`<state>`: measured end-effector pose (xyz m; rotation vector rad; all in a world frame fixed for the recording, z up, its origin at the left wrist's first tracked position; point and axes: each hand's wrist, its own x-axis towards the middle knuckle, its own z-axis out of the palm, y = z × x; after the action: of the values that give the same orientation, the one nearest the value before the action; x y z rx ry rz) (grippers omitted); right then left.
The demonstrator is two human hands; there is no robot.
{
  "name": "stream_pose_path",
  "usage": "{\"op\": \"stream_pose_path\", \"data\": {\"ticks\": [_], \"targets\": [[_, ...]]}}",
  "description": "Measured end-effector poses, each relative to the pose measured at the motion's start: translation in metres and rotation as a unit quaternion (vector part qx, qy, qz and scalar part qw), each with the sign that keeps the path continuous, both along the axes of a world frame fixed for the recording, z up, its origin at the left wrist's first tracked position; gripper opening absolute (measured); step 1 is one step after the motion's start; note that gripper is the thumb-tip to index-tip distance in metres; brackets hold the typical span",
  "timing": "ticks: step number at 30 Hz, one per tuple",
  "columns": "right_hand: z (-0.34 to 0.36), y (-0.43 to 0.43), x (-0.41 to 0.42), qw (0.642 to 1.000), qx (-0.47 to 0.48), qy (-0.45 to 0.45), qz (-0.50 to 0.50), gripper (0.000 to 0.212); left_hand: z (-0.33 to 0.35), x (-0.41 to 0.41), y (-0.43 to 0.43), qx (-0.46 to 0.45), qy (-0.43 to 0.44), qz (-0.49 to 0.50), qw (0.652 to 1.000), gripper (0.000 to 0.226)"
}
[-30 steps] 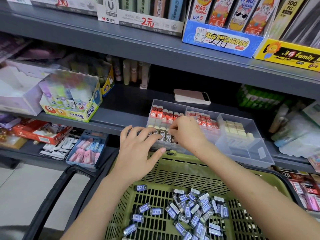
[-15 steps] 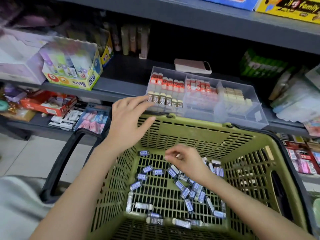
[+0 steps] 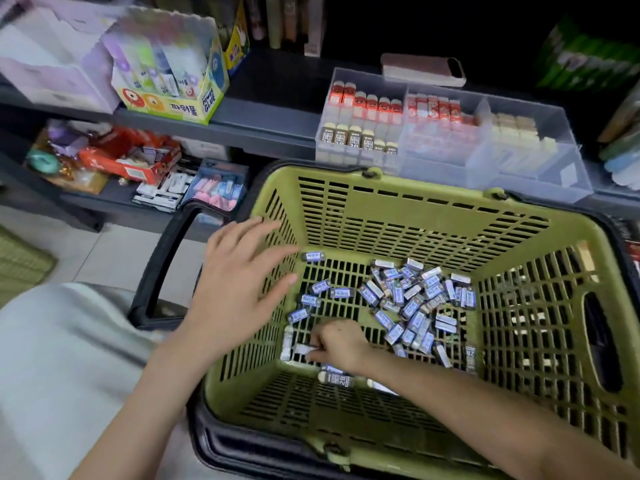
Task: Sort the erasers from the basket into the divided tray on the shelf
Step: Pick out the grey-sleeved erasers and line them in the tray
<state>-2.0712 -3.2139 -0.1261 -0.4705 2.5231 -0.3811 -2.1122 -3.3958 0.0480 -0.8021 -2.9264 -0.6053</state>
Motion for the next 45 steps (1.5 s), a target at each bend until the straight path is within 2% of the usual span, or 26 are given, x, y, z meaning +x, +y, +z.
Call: {"op": "stream_pose_path", "data": {"ticks": [4,7,11,15,20,25,31,33,35,37,38,40,42,43,45], "targets": [[0.0,-0.005,-0.005,0.987,-0.152,0.042,-0.044,0.026,0.002,0.005,-0.007,0.085,-0.012,0.038,0.996,0.04],[0.004,-0.015,-0.011,0.977,-0.203,0.041,-0.052,0.028,0.004,0.003,-0.009,0.132,-0.031,0.07,0.988,0.038],[-0.004,-0.022,-0.011,0.989,-0.137,0.02,0.049,0.04,0.003,0.003,-0.009,0.132,-0.022,0.072,0.988,0.029],[-0.01,-0.017,-0.011,0.989,-0.083,0.05,0.109,0.045,0.003,0.003,-0.009,0.139,-0.029,0.08,0.987,0.027],[-0.015,-0.016,-0.01,0.989,-0.037,0.1,0.105,0.047,0.003,0.003,-0.008,0.133,-0.032,0.08,0.987,0.027],[-0.015,-0.023,-0.014,0.992,-0.081,0.069,0.062,0.042,0.007,0.002,-0.006,0.147,-0.03,0.087,0.985,0.023],[-0.004,-0.004,-0.019,0.99,-0.126,0.013,0.064,0.034,0.009,0.003,-0.006,0.163,-0.025,0.093,0.982,0.018],[0.006,0.009,-0.018,0.989,-0.146,-0.017,0.027,0.033,0.009,0.003,-0.005,0.155,-0.02,0.092,0.983,0.018],[0.026,0.021,-0.018,0.972,-0.224,-0.03,-0.059,0.032,0.008,0.004,-0.001,0.154,-0.009,0.092,0.984,0.019],[0.056,0.027,-0.019,0.929,-0.329,-0.015,-0.167,0.037,0.008,0.005,0.009,0.168,-0.025,0.087,0.982,0.022],[0.072,0.027,-0.021,0.902,-0.374,-0.01,-0.215,0.041,0.009,0.007,0.017,0.179,-0.06,0.082,0.979,0.028],[0.104,0.026,-0.023,0.852,-0.445,-0.012,-0.275,0.042,0.009,0.009,0.038,0.213,-0.171,0.079,0.959,0.045],[0.129,0.027,-0.024,0.841,-0.467,-0.006,-0.275,0.027,0.009,0.009,0.056,0.267,-0.278,0.105,0.916,0.052],[0.14,0.027,-0.024,0.849,-0.456,0.003,-0.267,0.023,0.01,0.008,0.063,0.316,-0.321,0.127,0.883,0.05],[0.153,0.029,-0.021,0.855,-0.44,0.01,-0.272,0.028,0.015,0.003,0.074,0.43,-0.407,0.17,0.788,0.044]]}}
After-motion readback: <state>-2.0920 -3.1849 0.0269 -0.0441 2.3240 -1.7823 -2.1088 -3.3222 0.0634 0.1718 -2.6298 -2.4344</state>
